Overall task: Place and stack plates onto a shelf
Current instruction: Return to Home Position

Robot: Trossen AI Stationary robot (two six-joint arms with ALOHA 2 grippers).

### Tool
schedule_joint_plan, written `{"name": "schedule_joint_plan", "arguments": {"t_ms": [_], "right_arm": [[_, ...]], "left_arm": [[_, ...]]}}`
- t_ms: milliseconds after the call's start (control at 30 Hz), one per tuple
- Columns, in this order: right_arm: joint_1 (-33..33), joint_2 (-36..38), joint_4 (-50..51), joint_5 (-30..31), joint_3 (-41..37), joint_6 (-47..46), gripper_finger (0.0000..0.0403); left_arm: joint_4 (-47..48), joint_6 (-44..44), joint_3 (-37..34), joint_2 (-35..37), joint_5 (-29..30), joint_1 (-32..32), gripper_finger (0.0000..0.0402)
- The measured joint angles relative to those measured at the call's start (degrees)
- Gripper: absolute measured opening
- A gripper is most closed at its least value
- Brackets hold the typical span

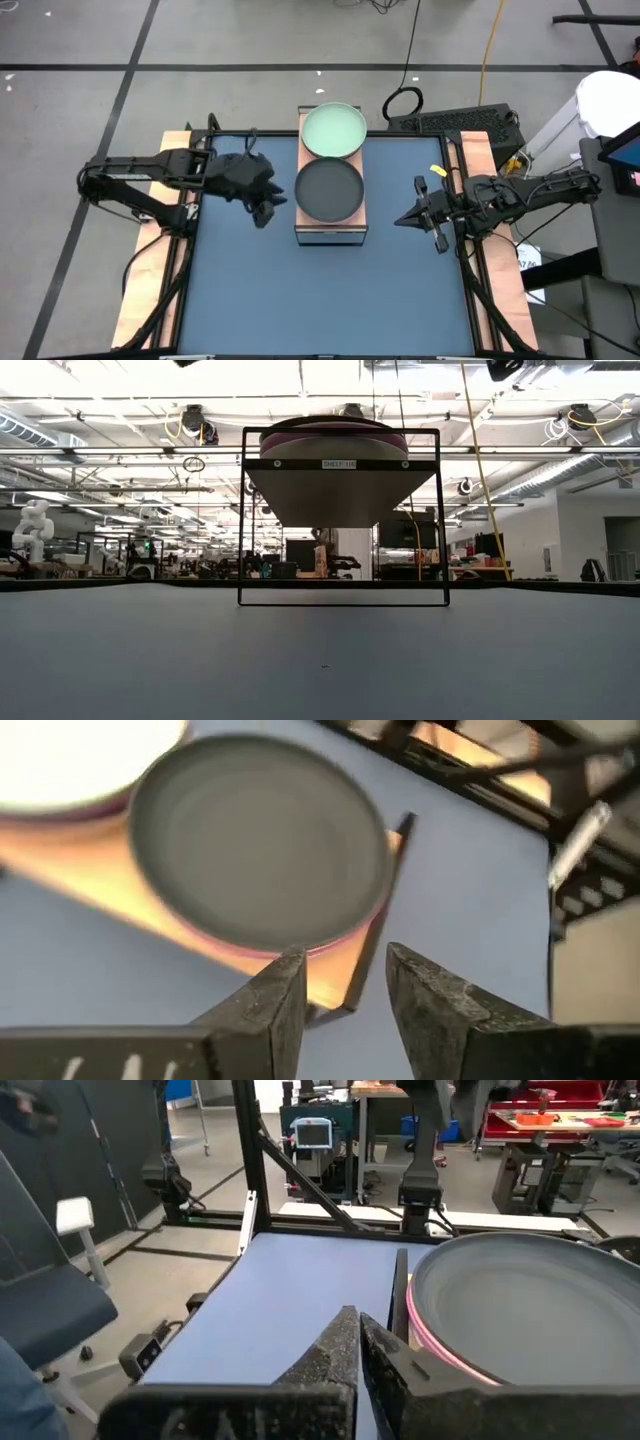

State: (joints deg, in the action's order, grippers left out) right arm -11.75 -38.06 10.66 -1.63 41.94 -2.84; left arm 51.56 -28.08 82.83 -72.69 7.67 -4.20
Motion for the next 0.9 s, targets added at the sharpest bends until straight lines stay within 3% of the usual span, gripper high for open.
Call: {"name": "schedule_joint_plan", "arguments": {"t_ms": [133, 333, 567, 700, 900], "right_arm": [[0.0, 0.86, 0.06, 0.04, -0.42, 3.21, 0.0], [0.0, 2.23, 2.54, 3.55, -0.42, 7.4, 0.0], [0.0, 3.01, -0.65, 5.9, -4.49, 8.67, 0.0], [0.02, 4.01, -9.12, 5.97, -10.45, 8.95, 0.0], [0.04, 5.19, -22.94, 6.1, -20.54, 9.32, 0.0]], "left_arm": [[-8.85, 9.33, -2.43, 0.04, 0.29, -2.76, 0.0109], [-19.89, 16.07, -10.96, 1.79, -0.12, -5.44, 0.001], [-39.81, 15.28, -28.18, 7.57, -0.11, -8.0, 0.0003], [-51.92, 14.0, -39.65, 11.84, -0.01, -9.43, 0.0002], [-59.33, 14.06, -50.97, 18.02, 1.43, -10.6, 0.0001]]}}
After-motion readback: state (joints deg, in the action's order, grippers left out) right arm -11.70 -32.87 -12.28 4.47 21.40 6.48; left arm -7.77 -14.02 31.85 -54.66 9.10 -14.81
